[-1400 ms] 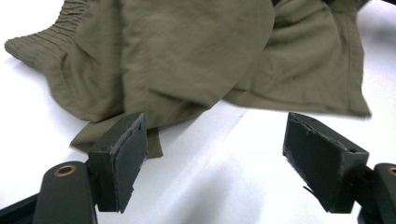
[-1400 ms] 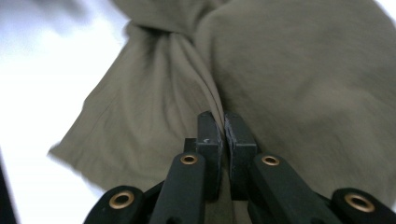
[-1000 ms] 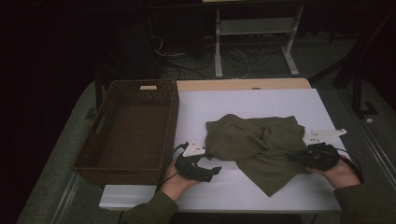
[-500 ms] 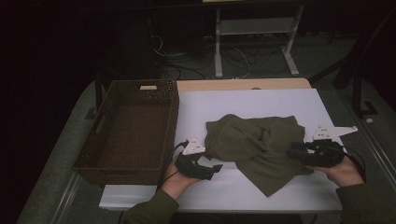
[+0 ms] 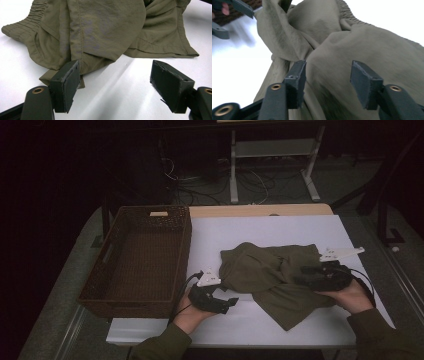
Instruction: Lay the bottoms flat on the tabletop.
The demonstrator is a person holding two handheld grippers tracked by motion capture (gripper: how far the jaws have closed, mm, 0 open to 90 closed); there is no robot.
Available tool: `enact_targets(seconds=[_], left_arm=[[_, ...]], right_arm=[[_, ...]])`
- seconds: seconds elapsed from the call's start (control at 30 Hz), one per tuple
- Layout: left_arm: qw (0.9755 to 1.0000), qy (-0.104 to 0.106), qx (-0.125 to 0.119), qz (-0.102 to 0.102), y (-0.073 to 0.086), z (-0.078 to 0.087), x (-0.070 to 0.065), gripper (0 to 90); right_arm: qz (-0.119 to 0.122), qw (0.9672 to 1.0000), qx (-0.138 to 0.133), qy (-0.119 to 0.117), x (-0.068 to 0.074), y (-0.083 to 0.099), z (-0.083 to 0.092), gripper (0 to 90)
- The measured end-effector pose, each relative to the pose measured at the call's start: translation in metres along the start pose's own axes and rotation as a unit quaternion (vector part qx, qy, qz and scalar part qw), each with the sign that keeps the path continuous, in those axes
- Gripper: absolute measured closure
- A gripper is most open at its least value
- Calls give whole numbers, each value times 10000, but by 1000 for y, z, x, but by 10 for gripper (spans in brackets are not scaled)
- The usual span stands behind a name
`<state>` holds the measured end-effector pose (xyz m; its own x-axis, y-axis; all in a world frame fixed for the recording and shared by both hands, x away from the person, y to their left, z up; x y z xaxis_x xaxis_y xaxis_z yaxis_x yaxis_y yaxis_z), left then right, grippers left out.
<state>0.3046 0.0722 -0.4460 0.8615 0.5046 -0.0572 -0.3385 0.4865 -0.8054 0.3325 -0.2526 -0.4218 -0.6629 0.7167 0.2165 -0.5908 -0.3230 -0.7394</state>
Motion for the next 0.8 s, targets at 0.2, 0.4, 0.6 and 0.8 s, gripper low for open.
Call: enact_targets(seconds=[0.2, 0.4, 0.6, 0.8], left_arm=[[10000, 21, 38, -16, 1, -1, 0, 239], [10000, 28, 52, -1, 1, -1, -1, 240], [10000, 27, 48, 13, 1, -1, 0, 243], [10000, 25, 45, 19, 1, -1, 0, 244]], right_arm=[[80, 9993, 334, 154, 3, 2, -24, 384], [177, 9980, 556, 232, -1, 7, -28, 755], [367, 9971, 523, 406, -3, 6, -25, 875], [288, 9969, 275, 675, -18, 0, -13, 879]])
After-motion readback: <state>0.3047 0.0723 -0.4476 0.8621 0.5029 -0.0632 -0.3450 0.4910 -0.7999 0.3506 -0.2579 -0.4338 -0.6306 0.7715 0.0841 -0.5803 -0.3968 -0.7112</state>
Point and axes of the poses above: each handheld gripper's, and its own axes: z roughly backward along the jaws, y roughly out of its underside, x roughly to its left, the point moved 4 cm from there along -z, roughly forward along the jaws, and after that the axes turned 5 degrees about -z, right-handed, at the moved point
